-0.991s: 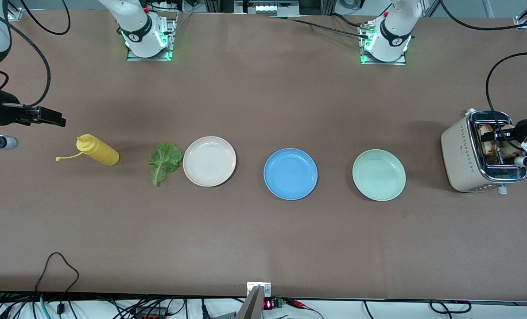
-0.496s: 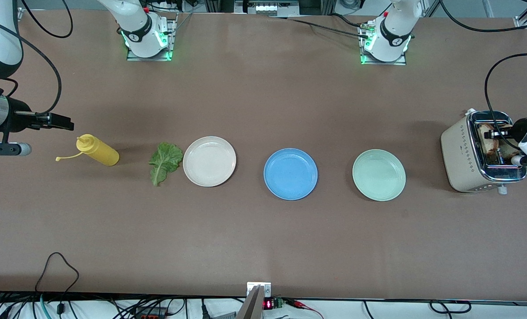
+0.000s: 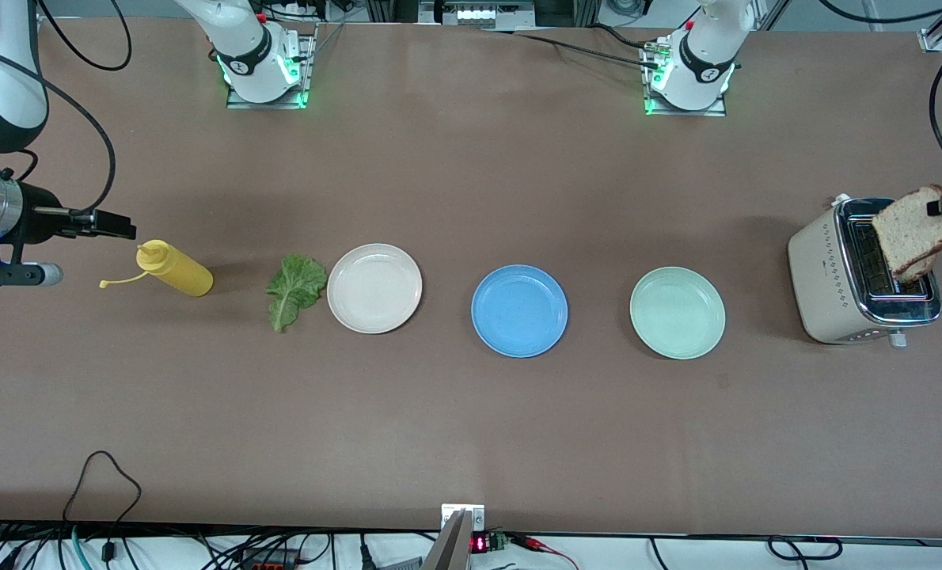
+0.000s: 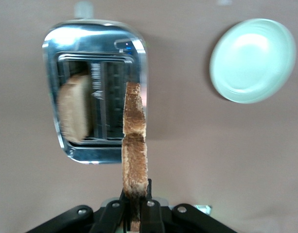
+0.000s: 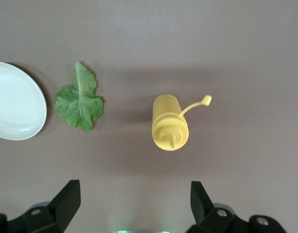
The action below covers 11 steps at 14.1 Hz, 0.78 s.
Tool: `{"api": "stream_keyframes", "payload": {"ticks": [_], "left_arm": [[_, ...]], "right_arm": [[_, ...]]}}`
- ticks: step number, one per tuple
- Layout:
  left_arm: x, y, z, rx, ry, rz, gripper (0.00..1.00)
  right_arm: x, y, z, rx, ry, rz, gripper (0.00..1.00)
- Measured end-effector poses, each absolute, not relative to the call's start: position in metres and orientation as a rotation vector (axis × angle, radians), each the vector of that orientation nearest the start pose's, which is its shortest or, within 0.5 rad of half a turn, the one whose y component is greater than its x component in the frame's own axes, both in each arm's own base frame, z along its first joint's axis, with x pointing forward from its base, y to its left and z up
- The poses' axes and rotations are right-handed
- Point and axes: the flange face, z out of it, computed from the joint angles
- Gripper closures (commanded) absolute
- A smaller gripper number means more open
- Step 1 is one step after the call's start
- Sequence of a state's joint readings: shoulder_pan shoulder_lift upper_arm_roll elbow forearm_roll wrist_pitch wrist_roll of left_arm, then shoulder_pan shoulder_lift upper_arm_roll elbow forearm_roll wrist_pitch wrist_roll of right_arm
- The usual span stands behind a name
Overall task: Make sandwich in blue plate with both arms
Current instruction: 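Lift the bread with the left gripper and lower it onto the blue plate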
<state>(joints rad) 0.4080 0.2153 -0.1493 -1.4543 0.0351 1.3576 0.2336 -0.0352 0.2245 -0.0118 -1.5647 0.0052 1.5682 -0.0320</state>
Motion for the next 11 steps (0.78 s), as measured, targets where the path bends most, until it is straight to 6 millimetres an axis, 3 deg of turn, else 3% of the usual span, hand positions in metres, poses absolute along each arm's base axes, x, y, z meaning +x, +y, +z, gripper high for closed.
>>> {"api": "stream_keyframes", "payload": {"ticks": [2, 4, 7, 11], "left_arm": [[0.574, 0.097, 0.554, -3.189, 0.144, 0.5, 1.0], [0.579, 0.024, 0.551, -3.21, 0.296, 0.536, 1.0], [0.583, -0.08, 0.531, -3.207, 0.468, 0.578, 1.0], [0.583, -0.222, 0.488, -3.247, 0.446, 0.534, 1.0]], "right_arm": [[0.608, -0.028, 0.494, -3.112, 0.025, 0.337, 0.0], [0.608, -0.028, 0.496, -3.114, 0.025, 0.328, 0.0], [0.609, -0.028, 0.502, -3.116, 0.025, 0.311, 0.0], [0.609, -0.028, 0.504, -3.117, 0.024, 0.304, 0.0]]}}
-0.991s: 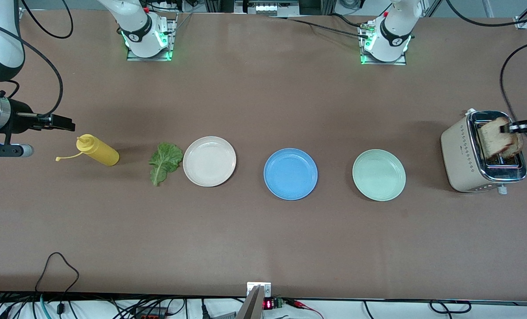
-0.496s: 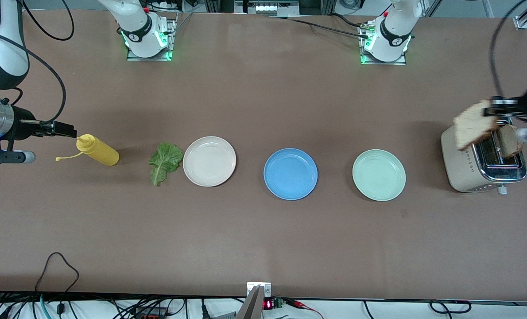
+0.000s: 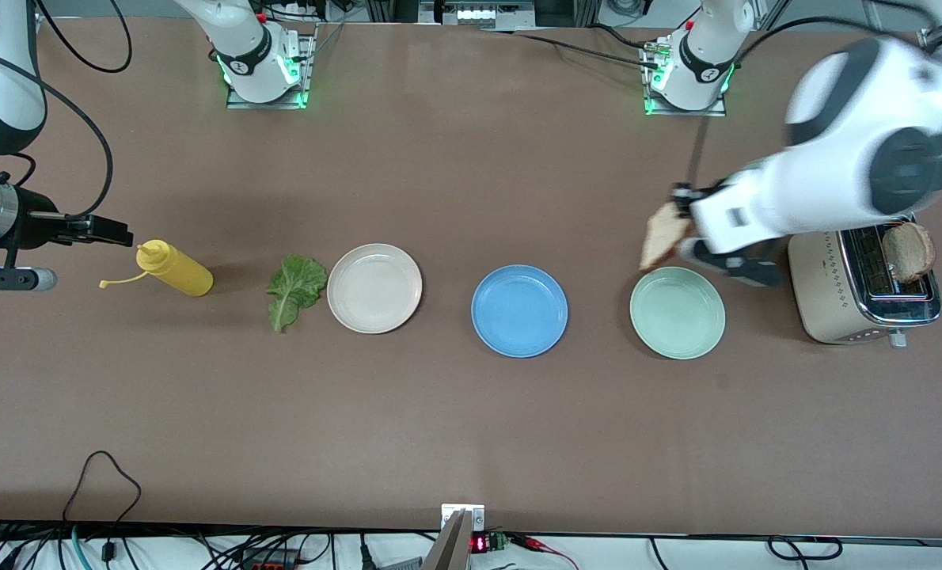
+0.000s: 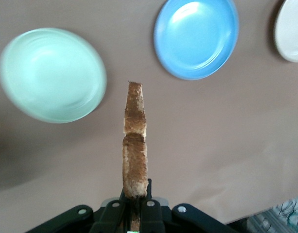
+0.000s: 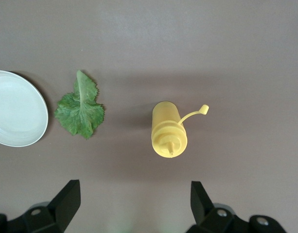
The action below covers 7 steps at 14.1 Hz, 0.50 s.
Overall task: Make sandwich in blue plate with both arms
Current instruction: 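Lift the bread with the left gripper and lower it onto the blue plate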
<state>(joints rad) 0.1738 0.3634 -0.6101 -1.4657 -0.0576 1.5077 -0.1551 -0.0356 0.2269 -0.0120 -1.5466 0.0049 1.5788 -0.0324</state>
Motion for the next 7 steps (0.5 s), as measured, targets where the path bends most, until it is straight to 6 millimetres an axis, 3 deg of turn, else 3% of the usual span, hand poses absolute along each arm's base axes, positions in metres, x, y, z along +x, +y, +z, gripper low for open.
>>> {"api": "stream_keyframes", "payload": {"ticks": [3, 5, 7], "left_arm": [[0.583, -0.307, 0.435, -3.31, 0.434, 0.477, 1.0], [0.589, -0.337, 0.392, -3.361, 0.391, 0.472, 1.0], [0.596, -0.354, 0.354, -3.409, 0.314, 0.467, 1.0]], "right_arm": [[0.609, -0.028, 0.506, -3.118, 0.024, 0.296, 0.0], [0.61, -0.027, 0.507, -3.118, 0.022, 0.293, 0.0], [0.61, -0.026, 0.507, -3.118, 0.018, 0.292, 0.0]]}}
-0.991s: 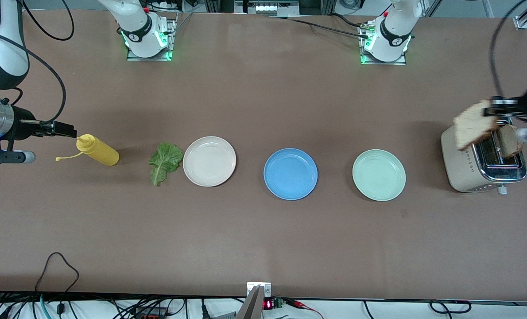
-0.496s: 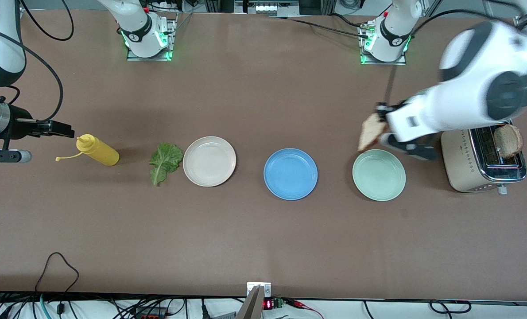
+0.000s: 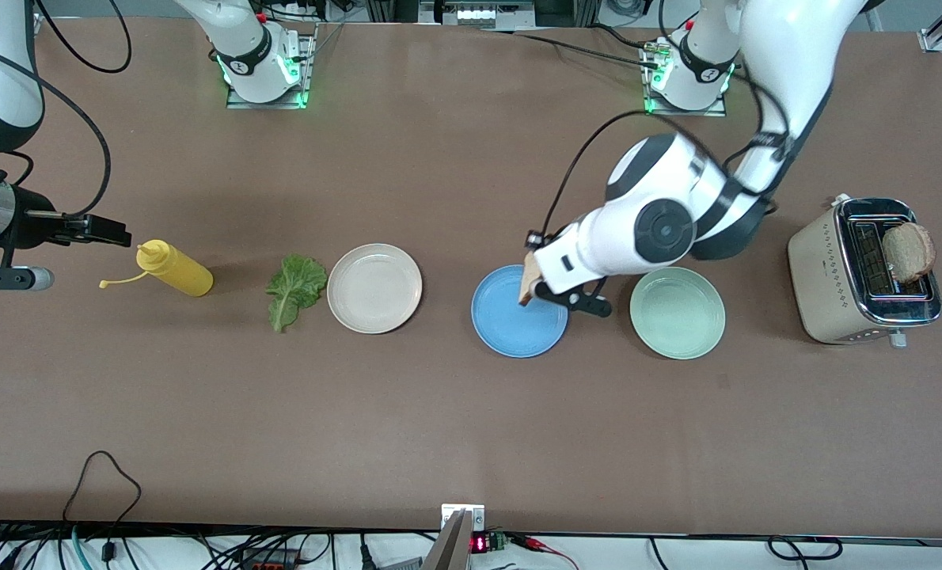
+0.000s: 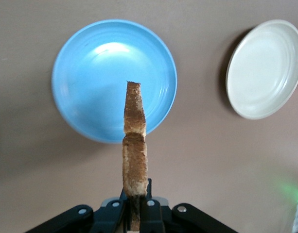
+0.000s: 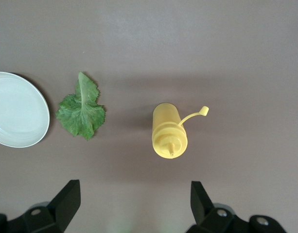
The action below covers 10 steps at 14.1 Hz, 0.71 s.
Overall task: Make sandwich in blue plate with both arms
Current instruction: 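Lift the bread with the left gripper and lower it onto the blue plate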
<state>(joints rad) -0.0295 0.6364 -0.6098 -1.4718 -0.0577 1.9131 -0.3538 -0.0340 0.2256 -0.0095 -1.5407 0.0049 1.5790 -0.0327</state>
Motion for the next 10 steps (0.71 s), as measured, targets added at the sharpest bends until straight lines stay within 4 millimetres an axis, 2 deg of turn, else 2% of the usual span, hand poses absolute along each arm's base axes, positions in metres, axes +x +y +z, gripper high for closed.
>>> {"api": "stream_keyframes", "payload": {"ticks": [3, 6, 8, 10], "left_arm": [[0.602, -0.369, 0.318, -3.467, 0.22, 0.436, 1.0], [0.608, -0.375, 0.298, -3.505, 0.149, 0.406, 1.0], [0.61, -0.376, 0.285, -3.517, 0.11, 0.408, 1.0], [0.61, -0.377, 0.273, -3.519, 0.059, 0.428, 0.99]], "right_arm": [[0.614, -0.021, 0.505, -3.122, 0.005, 0.263, 0.0], [0.622, -0.017, 0.494, -3.125, 0.002, 0.243, 0.0], [0.628, -0.016, 0.485, -3.13, 0.085, 0.227, 0.0], [0.636, 0.007, 0.472, -3.134, 0.214, 0.211, 0.0]]}}
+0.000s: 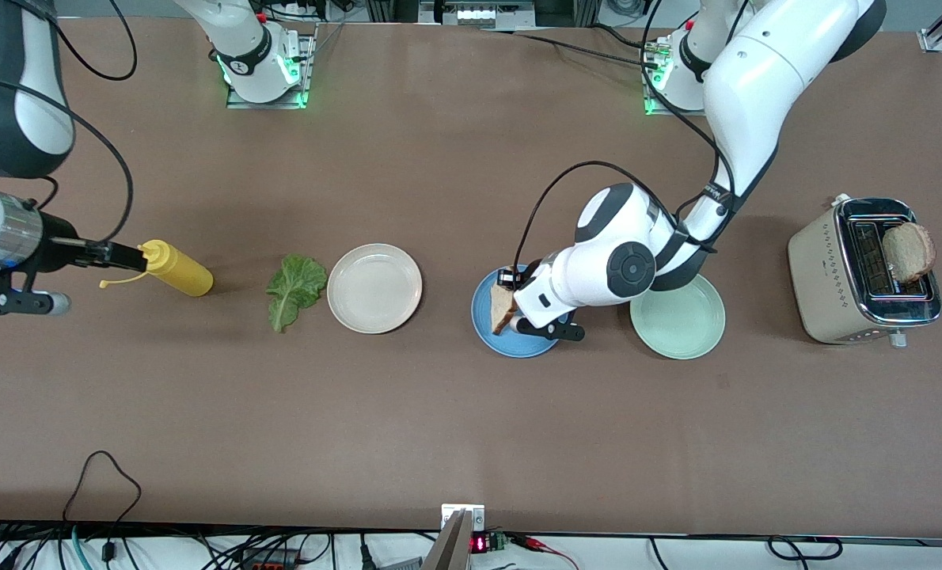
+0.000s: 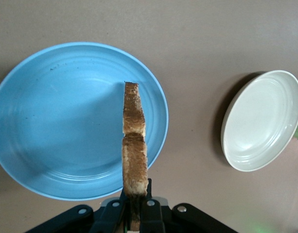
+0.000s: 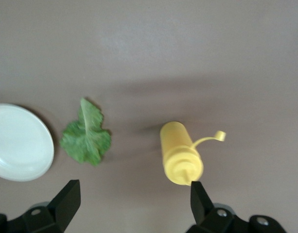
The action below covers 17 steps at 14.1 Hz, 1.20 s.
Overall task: Make sandwich in blue plate with both arms
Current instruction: 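Lift the bread with the left gripper and lower it onto the blue plate, then grasp the lettuce leaf with the right gripper while the left gripper withdraws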
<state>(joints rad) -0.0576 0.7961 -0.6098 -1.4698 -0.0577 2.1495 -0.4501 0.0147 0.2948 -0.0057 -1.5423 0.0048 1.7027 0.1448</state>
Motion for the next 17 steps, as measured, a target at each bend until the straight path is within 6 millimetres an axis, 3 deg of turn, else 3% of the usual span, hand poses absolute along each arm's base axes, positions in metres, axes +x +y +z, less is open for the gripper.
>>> {"api": "stream_keyframes", "payload": {"ticks": [2, 3, 4, 5, 6, 9, 12, 14, 17], "left_arm": [[0.611, -0.376, 0.267, -3.518, 0.026, 0.442, 0.89], [0.612, -0.373, 0.266, -3.518, 0.013, 0.441, 0.75], [0.615, -0.369, 0.265, -3.516, -0.005, 0.437, 0.48], [0.62, -0.36, 0.263, -3.512, -0.033, 0.432, 0.13], [0.627, -0.348, 0.26, -3.51, -0.069, 0.427, 0.0], [0.648, -0.306, 0.254, -3.503, -0.179, 0.41, 0.0], [0.658, -0.283, 0.259, -3.495, -0.227, 0.407, 0.0], [0.661, -0.28, 0.294, -3.489, -0.201, 0.37, 0.0], [0.663, -0.255, 0.38, -3.405, -0.142, 0.2, 0.0]], "right_arm": [[0.645, 0.047, 0.454, -3.136, 0.322, 0.179, 0.0], [0.648, 0.067, 0.443, -3.137, 0.345, 0.17, 0.0], [0.65, 0.085, 0.433, -3.138, 0.361, 0.168, 0.0], [0.652, 0.099, 0.422, -3.139, 0.381, 0.17, 0.0], [0.654, 0.107, 0.411, -3.138, 0.404, 0.171, 0.0], [0.663, 0.114, 0.365, -3.14, 0.43, 0.197, 0.0], [0.673, 0.122, 0.297, -3.13, 0.502, 0.199, 0.0], [0.673, 0.132, 0.268, -3.125, 0.567, 0.206, 0.0], [0.669, 0.144, 0.245, -3.123, 0.572, 0.184, 0.0]]}}
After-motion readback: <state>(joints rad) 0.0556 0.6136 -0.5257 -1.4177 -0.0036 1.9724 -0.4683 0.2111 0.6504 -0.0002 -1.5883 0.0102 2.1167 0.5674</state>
